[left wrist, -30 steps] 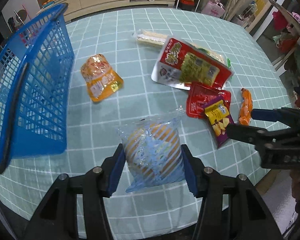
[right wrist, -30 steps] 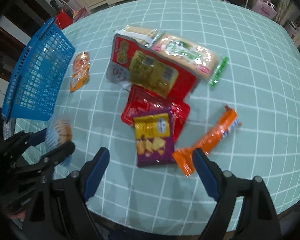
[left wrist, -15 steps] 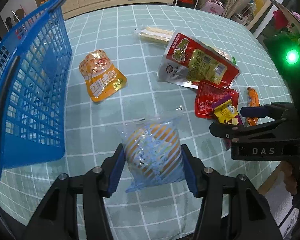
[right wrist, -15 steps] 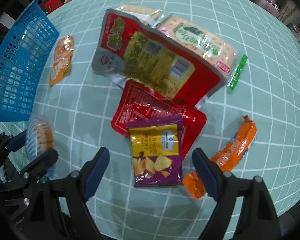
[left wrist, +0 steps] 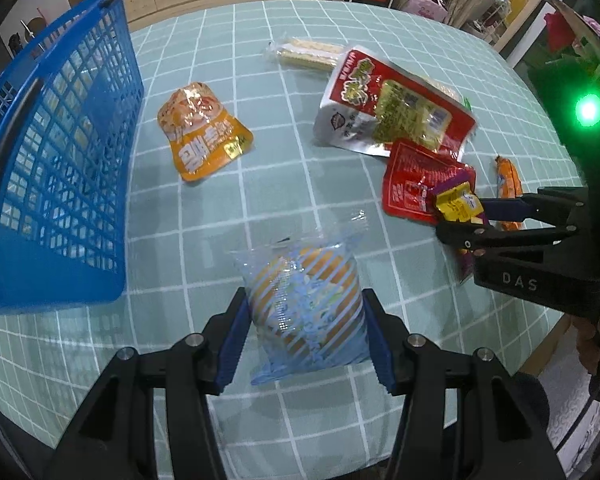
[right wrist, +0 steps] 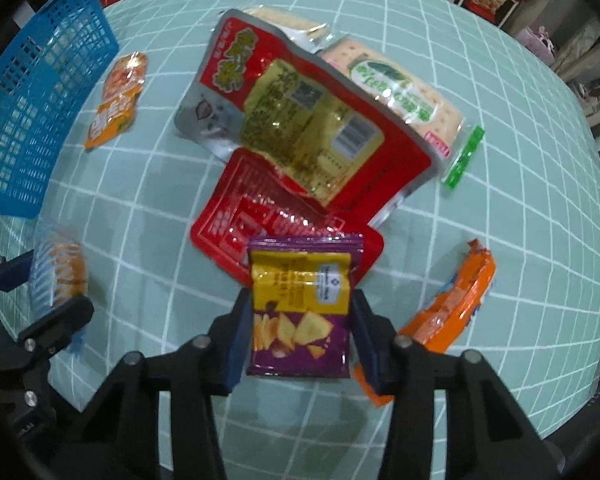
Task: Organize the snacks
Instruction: 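Carry the biscuit bag and chips bag toward the blue basket with both grippers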
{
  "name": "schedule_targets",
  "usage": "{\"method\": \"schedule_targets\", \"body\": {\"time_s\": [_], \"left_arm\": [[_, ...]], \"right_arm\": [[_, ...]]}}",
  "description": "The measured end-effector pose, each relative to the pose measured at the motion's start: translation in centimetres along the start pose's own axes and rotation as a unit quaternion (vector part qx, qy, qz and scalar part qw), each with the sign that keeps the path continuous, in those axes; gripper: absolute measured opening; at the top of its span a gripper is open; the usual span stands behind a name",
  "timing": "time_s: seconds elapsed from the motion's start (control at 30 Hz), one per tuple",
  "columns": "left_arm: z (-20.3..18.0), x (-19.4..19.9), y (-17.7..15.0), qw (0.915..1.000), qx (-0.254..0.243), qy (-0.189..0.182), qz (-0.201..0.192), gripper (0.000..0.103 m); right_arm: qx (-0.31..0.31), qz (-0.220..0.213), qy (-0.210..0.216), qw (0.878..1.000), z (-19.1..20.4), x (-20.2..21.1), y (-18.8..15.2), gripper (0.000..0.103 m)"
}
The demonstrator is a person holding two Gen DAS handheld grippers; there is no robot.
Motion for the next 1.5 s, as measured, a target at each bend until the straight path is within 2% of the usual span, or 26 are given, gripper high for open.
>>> {"method": "schedule_targets", "body": {"time_s": [0.23, 0.47, 0.67, 0.8, 1.03, 1.17, 1.23, 1.5], "left_arm": [[0.5, 1.8, -1.3, 0.9999, 0.009, -0.003, -0.012, 0.052], [0.9, 6.7, -2.6, 0.9985, 0.006, -0.003, -0.054, 0.052], [1.9, 10.7, -3.5, 0.9962, 0.006, -0.014, -0.086, 0.052], [3.7, 13.8, -3.6, 0.9935, 0.005, -0.015, -0.112, 0.052], [7.7, 18.1, -2.9, 0.9880, 0.007, -0.006, -0.154, 0.052], [10.6, 19.0, -2.1, 0.9875, 0.007, 0.024, -0.156, 0.052], [12.3, 19.2, -1.6, 0.9874, 0.013, 0.033, -0.154, 0.052], [18.5, 19.4, 0.9, 0.9860, 0.049, 0.041, -0.154, 0.052]], "right_arm": [[0.007, -0.009, 0.000, 1.000, 1.0, 2.5, -1.8, 0.051], [0.018, -0.047, 0.007, 0.999, 3.4, 7.4, -4.1, 0.052], [0.032, -0.084, 0.008, 0.996, 5.8, 12.4, -4.7, 0.051], [0.040, -0.112, 0.014, 0.993, 7.8, 15.1, -4.0, 0.052], [0.053, -0.143, 0.052, 0.987, 11.8, 18.1, -1.6, 0.051], [0.077, -0.151, 0.041, 0.985, 14.8, 18.7, 0.8, 0.051], [0.078, -0.153, 0.048, 0.984, 15.7, 19.0, 1.8, 0.052], [0.098, -0.152, 0.066, 0.981, 18.6, 18.8, 6.6, 0.052]]}}
Point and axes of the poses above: each gripper's, at about its wrist camera, not at the fingertips, and x roughly against the way its jaws point, z to its left, y to its top, the point moved 1 cm from there along -x, roughly the way its jaws point, and after that the axes turned 8 degrees about y, right-handed, at the moved point
